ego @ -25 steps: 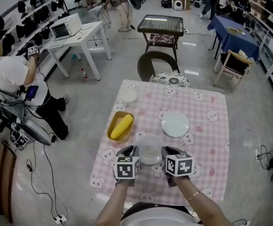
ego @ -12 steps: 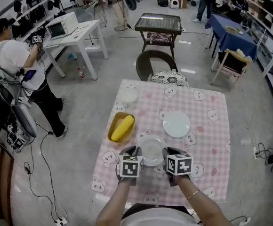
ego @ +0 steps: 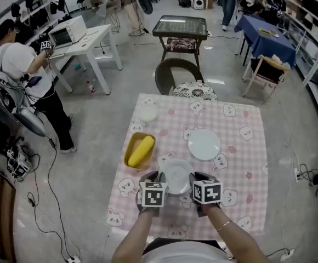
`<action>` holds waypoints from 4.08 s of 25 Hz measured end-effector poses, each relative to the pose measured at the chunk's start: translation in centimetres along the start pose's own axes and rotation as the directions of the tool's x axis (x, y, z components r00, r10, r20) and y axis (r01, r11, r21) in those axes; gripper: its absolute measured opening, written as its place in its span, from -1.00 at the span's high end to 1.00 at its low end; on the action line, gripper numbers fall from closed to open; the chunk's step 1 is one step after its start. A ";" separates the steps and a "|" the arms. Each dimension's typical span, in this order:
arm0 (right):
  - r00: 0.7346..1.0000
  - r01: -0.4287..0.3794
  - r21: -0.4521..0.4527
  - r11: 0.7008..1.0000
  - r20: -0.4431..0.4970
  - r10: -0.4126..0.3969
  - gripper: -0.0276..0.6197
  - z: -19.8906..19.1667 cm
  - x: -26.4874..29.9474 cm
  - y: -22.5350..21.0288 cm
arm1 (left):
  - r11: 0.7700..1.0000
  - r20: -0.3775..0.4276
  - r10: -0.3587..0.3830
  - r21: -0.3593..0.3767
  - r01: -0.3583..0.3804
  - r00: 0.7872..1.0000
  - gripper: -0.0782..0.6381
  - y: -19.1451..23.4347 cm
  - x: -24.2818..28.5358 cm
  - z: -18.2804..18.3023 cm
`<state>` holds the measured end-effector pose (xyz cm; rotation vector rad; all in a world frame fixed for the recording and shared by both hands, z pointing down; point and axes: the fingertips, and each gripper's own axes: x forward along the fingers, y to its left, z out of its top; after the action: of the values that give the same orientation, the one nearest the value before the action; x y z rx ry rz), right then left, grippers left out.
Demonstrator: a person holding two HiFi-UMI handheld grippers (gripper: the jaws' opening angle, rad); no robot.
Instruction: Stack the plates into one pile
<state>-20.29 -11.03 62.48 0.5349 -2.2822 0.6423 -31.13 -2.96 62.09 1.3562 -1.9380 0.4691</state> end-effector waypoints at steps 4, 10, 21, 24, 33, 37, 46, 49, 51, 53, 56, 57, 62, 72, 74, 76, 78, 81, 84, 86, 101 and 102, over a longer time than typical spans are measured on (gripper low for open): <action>1.000 0.002 0.004 1.000 0.007 -0.002 0.68 0.1 0.0 0.1 | 1.000 0.007 -0.002 -0.007 0.002 1.000 0.56 0.1 -0.2 0.1; 1.000 -0.002 0.021 1.000 0.028 0.001 0.68 0.2 -0.2 -0.1 | 1.000 0.042 0.006 -0.011 -0.006 0.999 0.56 0.1 -1.1 1.0; 0.988 0.052 0.071 0.996 0.141 -0.061 0.70 2.0 -2.3 -2.2 | 0.999 0.102 -0.044 0.032 0.041 0.994 0.56 -1.7 -2.0 3.7; 0.979 0.078 0.091 0.993 0.180 -0.093 0.70 2.9 -3.4 -3.2 | 0.997 0.119 -0.068 0.057 0.061 0.991 0.56 -2.4 -1.8 5.0; 0.940 0.140 0.169 0.976 0.287 -0.185 0.71 6.0 -6.2 -7.5 | 0.981 0.177 -0.156 0.145 0.131 0.972 0.52 -5.6 0.0 10.0; 0.926 0.162 0.183 0.970 0.312 -0.213 0.71 6.6 -7.3 -8.8 | 0.971 0.192 -0.192 0.180 0.157 0.963 0.49 -7.1 0.9 11.9; 0.905 0.172 0.193 0.966 0.356 -0.232 0.71 8.9 -8.4 -11.2 | 0.963 0.208 -0.214 0.208 0.170 0.954 0.40 -9.2 3.1 14.6; 0.906 0.168 0.181 0.969 0.358 -0.224 0.71 9.3 -8.3 -11.9 | 0.966 0.203 -0.214 0.190 0.176 0.956 0.40 -9.6 4.2 15.2; 0.908 0.165 0.178 0.970 0.356 -0.220 0.71 9.6 -8.2 -12.4 | 0.967 0.197 -0.215 0.178 0.181 0.957 0.38 -9.9 4.9 15.6; 0.911 0.161 0.177 0.971 0.352 -0.216 0.71 9.6 -7.9 -12.7 | 0.968 0.185 -0.214 0.172 0.183 0.959 0.37 -10.0 5.9 15.8; 0.913 0.161 0.177 0.971 0.346 -0.214 0.71 9.7 -7.6 -13.7 | 0.970 0.156 -0.213 0.150 0.190 0.964 0.34 -10.3 7.6 16.0; 0.914 0.160 0.178 0.971 0.344 -0.214 0.71 9.8 -7.4 -14.0 | 0.971 0.147 -0.214 0.141 0.194 0.966 0.33 -10.4 8.2 16.2; 0.920 0.154 0.187 0.970 0.332 -0.210 0.72 9.7 -6.3 -15.2 | 0.973 0.097 -0.191 0.149 0.176 0.977 0.32 -10.6 11.3 16.0; 0.926 0.151 0.183 0.971 0.317 -0.204 0.72 9.9 -5.4 -16.2 | 0.975 -0.015 -0.140 0.171 0.140 0.990 0.29 -10.6 15.1 14.2; 0.927 0.151 0.181 0.972 0.314 -0.203 0.72 9.8 -5.2 -16.4 | 0.975 -0.037 -0.132 0.174 0.136 0.991 0.29 -10.5 15.5 13.7; 0.929 0.150 0.180 0.972 0.311 -0.201 0.72 9.7 -5.0 -16.6 | 0.973 -0.054 -0.131 0.183 0.138 0.990 0.29 -10.7 15.9 13.5; 0.931 0.150 0.177 0.973 0.306 -0.199 0.72 9.7 -4.7 -16.7 | 0.973 -0.070 -0.134 0.181 0.144 0.989 0.30 -10.9 16.1 13.5; 0.935 0.147 0.169 0.975 0.298 -0.193 0.72 9.9 -4.1 -16.5 | 0.971 -0.073 -0.149 0.175 0.160 0.986 0.32 -11.1 16.2 13.7; 0.941 0.143 0.163 0.976 0.284 -0.185 0.70 10.2 -3.5 -16.5 | 0.971 -0.083 -0.152 0.175 0.165 0.985 0.35 -11.1 16.1 13.6; 0.946 0.143 0.160 0.977 0.270 -0.182 0.66 10.1 -3.0 -16.6 | 0.971 -0.087 -0.154 0.170 0.167 0.984 0.35 -11.2 16.0 13.4; 0.972 0.174 0.154 0.973 0.132 -0.194 0.47 10.3 2.4 -18.1 | 0.972 -0.097 -0.164 0.157 0.178 0.982 0.36 -11.2 16.0 13.4; 0.973 0.176 0.154 0.972 0.121 -0.195 0.47 10.3 2.6 -18.1 | 0.971 -0.095 -0.164 0.157 0.178 0.982 0.36 -11.2 16.1 13.4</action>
<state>-17.59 -31.85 63.14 0.8744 -2.2866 0.6973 -28.61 -26.53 63.51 1.5698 -1.7293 0.6013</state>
